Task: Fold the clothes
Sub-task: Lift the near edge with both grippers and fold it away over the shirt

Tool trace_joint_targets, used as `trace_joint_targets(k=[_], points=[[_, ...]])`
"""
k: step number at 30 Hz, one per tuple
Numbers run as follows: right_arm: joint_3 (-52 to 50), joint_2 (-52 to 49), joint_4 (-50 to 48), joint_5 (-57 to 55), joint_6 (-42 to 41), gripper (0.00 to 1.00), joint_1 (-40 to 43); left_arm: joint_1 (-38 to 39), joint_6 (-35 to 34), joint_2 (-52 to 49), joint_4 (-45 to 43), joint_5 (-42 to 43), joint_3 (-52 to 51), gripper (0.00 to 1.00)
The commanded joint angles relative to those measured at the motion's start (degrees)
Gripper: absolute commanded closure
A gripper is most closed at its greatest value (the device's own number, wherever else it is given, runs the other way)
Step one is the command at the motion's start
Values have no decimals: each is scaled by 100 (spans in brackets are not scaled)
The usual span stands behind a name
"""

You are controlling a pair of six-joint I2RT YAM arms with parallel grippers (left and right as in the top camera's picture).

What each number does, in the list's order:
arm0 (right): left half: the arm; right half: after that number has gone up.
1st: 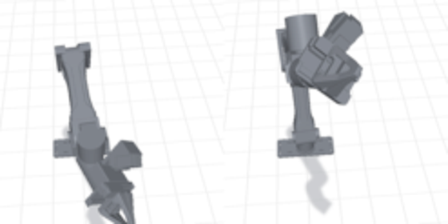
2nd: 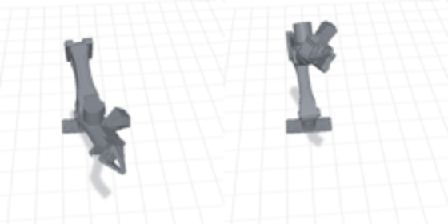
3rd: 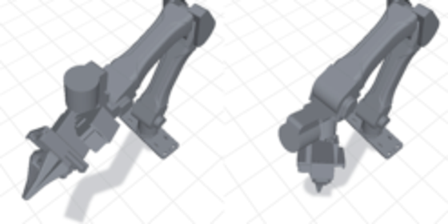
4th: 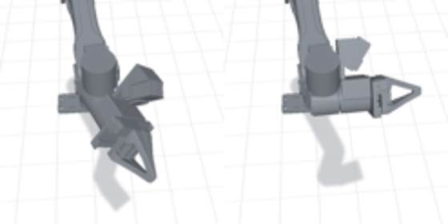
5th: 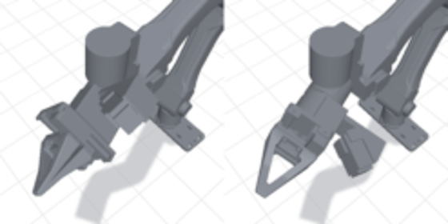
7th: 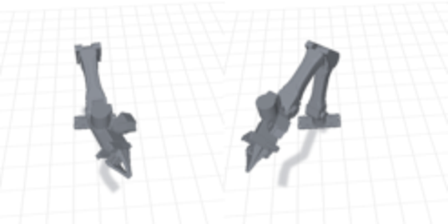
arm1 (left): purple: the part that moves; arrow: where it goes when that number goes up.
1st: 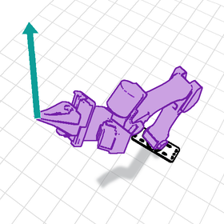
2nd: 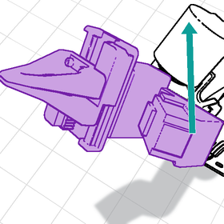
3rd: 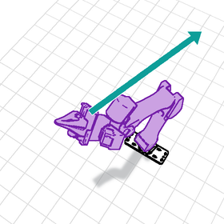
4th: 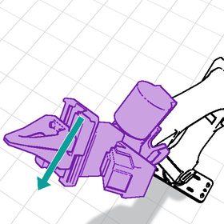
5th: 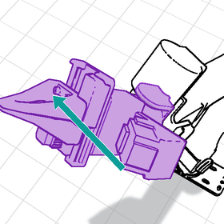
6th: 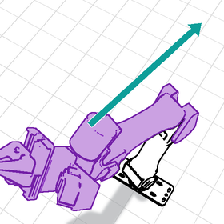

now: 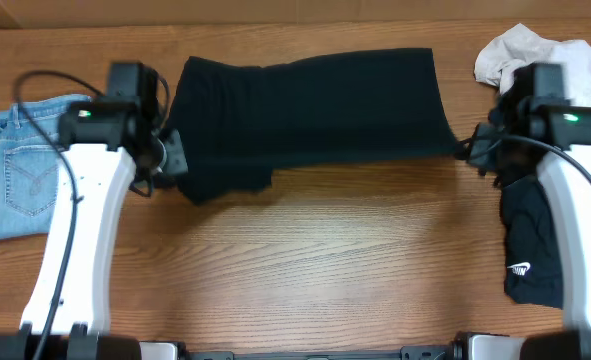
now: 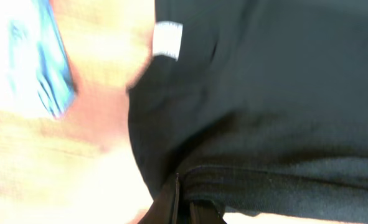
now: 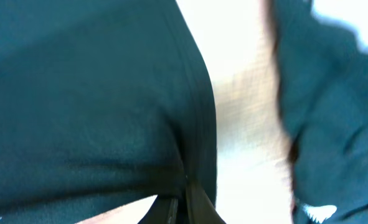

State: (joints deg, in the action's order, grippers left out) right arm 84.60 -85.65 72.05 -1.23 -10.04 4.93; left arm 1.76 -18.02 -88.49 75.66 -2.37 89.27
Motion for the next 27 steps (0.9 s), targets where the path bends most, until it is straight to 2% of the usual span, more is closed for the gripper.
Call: trace_joint_targets(k=[1,10,16,23,27], points=[[1014,807,31,-166,2,96,61,-70,44,813,155,-225,1064,96],[2179,1508,35,-396,142,96,61,-70,-35,2194,0,-734,1401,96],[2389,1370,-133,-468,286,96,61,-70,-151,2468,-382,-1008,1399,96],[2385,37,-155,-203,431,96,61,-70,-81,1237,-535,-997,1397,96],[2385,-909,-765,92,431,96,61,-79,232,170,-1287,-946,1399,96]])
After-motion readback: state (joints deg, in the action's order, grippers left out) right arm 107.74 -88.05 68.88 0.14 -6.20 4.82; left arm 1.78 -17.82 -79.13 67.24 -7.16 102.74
